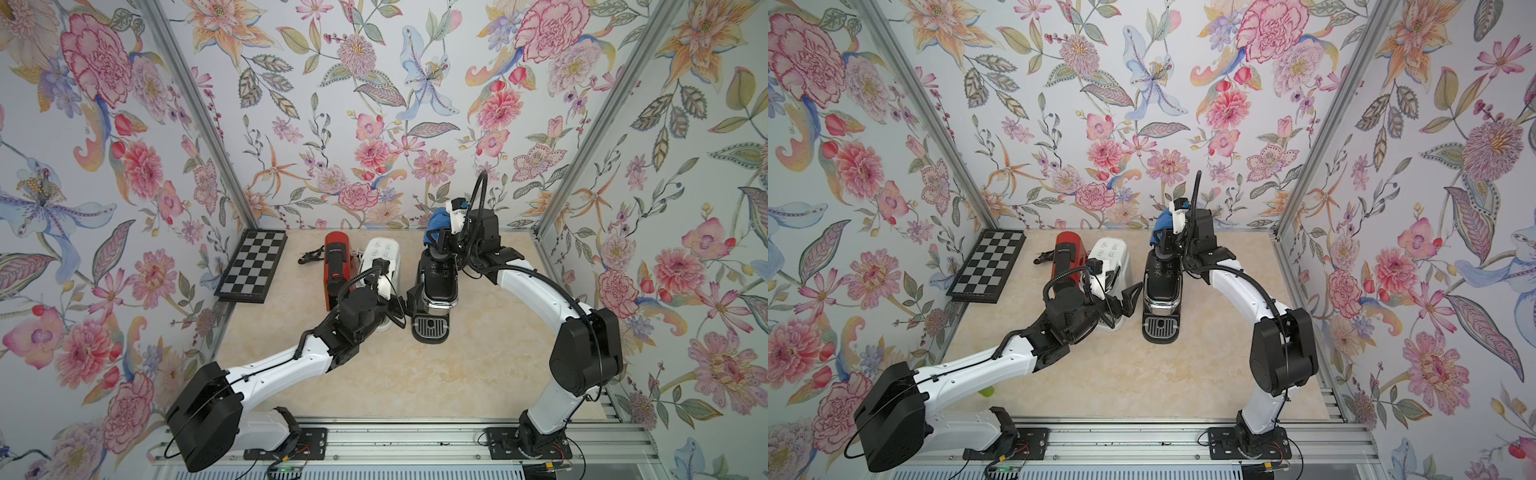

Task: Wipe the surface of a coffee machine
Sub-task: Wipe the dirt from the surface of the coffee machine.

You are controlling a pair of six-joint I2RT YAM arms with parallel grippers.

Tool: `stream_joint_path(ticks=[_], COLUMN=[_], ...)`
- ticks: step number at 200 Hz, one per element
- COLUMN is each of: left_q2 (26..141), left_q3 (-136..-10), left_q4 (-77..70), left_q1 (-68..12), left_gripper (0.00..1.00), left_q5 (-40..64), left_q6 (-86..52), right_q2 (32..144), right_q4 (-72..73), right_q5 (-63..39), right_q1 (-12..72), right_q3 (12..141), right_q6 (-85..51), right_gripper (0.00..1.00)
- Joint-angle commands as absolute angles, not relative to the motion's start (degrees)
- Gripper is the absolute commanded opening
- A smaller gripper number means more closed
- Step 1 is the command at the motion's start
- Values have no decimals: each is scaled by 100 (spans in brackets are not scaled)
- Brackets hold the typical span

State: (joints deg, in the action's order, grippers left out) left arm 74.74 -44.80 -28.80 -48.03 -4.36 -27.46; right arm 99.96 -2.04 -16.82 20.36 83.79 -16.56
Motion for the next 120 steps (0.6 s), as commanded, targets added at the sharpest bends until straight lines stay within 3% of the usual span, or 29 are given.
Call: stream_joint_path(ticks=[1,77,120], left_q2=[7402,7655,7576], left_q3=[-4280,-4597,-4570], left_q4=[-2637,-2426,-2399], left_q1=[-4821,-4851,-4878], left_gripper=[99,99,99], left_q5=[-527,-310,-348], left_q6=[-2861,-2817,-2879], right_q2=[10331,11628,12098], right_q4=[-563,-800,-834], right_q5=[-2570,-5309,-6209], right_q1=[1776,1134,994], right_q3=[8662,9632,9750], right_q6=[-1788,-2023,-1947], right_gripper=[35,35,33])
